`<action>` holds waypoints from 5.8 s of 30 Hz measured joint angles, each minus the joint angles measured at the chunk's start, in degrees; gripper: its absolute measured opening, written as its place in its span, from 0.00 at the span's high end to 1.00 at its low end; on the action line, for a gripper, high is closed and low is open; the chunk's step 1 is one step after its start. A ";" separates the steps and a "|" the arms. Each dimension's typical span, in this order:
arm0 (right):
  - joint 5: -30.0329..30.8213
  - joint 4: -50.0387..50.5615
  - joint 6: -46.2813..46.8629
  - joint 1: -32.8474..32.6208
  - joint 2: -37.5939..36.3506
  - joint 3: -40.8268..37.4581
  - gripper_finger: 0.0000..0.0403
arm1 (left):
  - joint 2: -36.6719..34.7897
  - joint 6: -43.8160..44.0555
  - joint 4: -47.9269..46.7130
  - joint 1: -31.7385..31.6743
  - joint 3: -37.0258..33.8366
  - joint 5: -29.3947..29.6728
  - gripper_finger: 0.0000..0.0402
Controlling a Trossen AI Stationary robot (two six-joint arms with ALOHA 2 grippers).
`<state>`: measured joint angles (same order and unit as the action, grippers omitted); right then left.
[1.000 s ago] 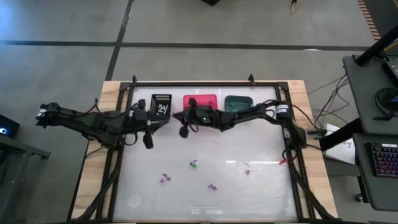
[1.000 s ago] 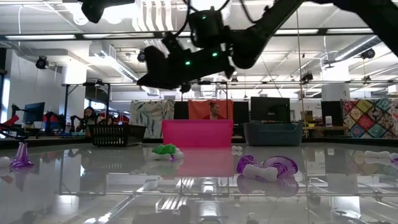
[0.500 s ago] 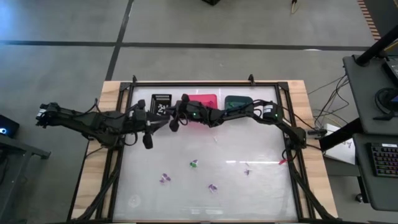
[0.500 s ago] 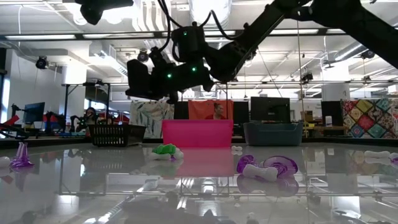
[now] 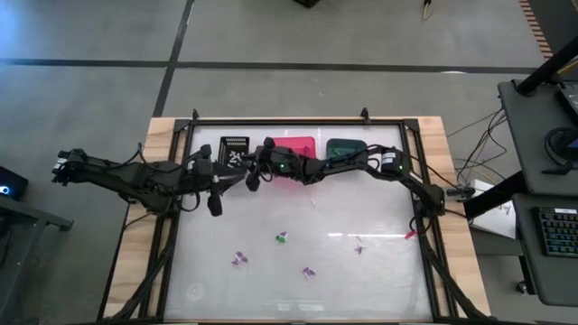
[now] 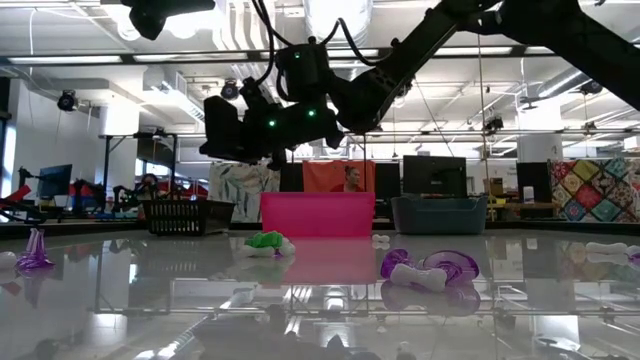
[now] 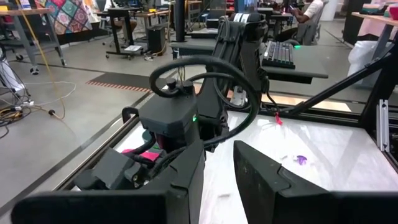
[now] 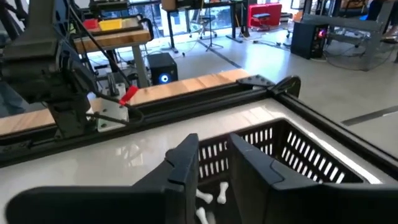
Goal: Sort Halloween decoration
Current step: Put the white bone toy into the black bin, then put the purple hat toy into the pink bin, then put the white bone toy into the black bin
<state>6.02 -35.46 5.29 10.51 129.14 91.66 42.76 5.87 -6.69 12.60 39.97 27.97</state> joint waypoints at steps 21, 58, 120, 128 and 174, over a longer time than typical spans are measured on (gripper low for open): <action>-3.48 31.12 -3.93 -3.70 -11.33 -0.11 0.78 | 0.81 8.36 -7.31 0.22 0.00 -2.31 0.82; 3.61 47.54 10.74 -23.22 -54.92 -36.41 0.83 | 32.70 30.01 -10.65 23.27 1.64 -14.05 0.81; 4.56 47.19 11.22 -24.01 -54.03 -36.96 0.83 | 38.74 1.98 -22.75 16.88 14.80 0.09 1.00; 4.70 47.19 11.00 -23.99 -54.03 -36.96 0.83 | 31.74 -13.61 -19.61 -2.22 14.80 -1.68 1.00; 11.58 47.28 18.35 -19.22 -54.00 -36.98 0.83 | 44.68 -16.43 -2.24 -39.27 14.71 -23.98 0.87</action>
<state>17.60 11.81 23.64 -8.71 75.13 54.68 87.45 -10.56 -8.92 -26.67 54.68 3.99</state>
